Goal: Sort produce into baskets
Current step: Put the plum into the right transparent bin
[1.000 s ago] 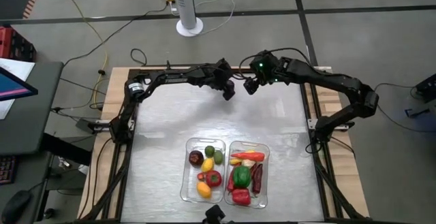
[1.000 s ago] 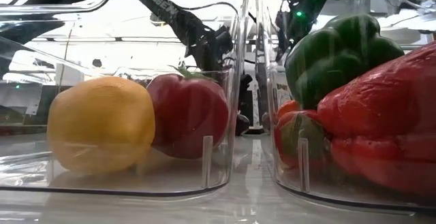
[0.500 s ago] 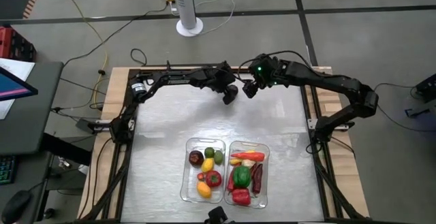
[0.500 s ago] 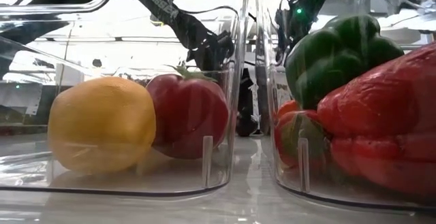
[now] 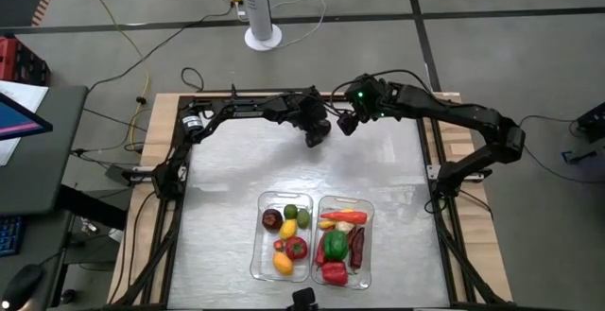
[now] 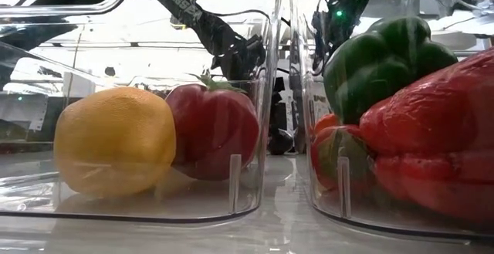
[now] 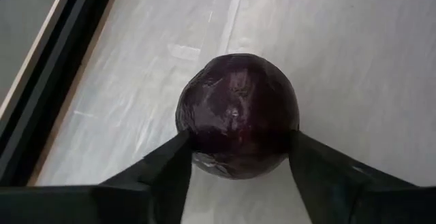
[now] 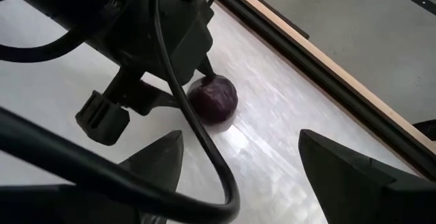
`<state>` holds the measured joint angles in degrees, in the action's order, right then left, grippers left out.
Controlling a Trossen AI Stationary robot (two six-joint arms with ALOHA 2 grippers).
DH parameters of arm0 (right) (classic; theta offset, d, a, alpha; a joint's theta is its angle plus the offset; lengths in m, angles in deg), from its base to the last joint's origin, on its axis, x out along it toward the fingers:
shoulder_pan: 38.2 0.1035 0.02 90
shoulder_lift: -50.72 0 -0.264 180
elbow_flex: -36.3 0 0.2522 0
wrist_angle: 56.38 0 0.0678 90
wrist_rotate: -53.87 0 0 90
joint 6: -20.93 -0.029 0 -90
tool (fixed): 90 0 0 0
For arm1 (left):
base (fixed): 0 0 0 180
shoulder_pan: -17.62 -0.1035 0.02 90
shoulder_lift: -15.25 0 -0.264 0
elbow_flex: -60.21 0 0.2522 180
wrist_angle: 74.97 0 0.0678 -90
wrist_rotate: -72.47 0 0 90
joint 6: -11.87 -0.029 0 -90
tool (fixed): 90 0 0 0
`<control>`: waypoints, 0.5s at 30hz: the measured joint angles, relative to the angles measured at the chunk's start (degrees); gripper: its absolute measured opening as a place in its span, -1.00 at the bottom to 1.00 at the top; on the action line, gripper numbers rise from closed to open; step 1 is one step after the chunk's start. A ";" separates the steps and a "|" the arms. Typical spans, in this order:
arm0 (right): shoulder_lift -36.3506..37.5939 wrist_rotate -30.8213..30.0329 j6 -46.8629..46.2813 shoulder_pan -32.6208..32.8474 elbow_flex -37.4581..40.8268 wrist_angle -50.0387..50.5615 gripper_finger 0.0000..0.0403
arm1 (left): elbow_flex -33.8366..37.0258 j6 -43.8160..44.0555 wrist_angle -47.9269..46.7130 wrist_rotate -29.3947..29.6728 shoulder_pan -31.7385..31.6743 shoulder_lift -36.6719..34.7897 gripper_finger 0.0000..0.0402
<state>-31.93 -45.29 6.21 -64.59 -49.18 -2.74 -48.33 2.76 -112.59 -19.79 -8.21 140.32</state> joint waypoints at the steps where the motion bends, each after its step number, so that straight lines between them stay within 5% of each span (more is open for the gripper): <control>1: 0.00 -0.01 0.00 0.00 0.00 0.00 0.58 | 0.00 -0.49 -0.02 -0.02 0.00 0.00 0.03; 7: 0.00 -0.03 0.24 -0.07 0.00 -0.02 0.58 | 0.00 -0.84 -0.42 -0.22 0.02 -0.26 -0.25; 15: 0.36 -0.03 1.72 -2.09 0.00 0.87 0.58 | 0.04 -6.16 -1.03 -4.35 1.87 -1.90 -0.29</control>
<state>-31.57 -45.32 7.93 -66.68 -49.18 -1.87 -48.29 -3.40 -113.62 -24.15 -6.33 138.42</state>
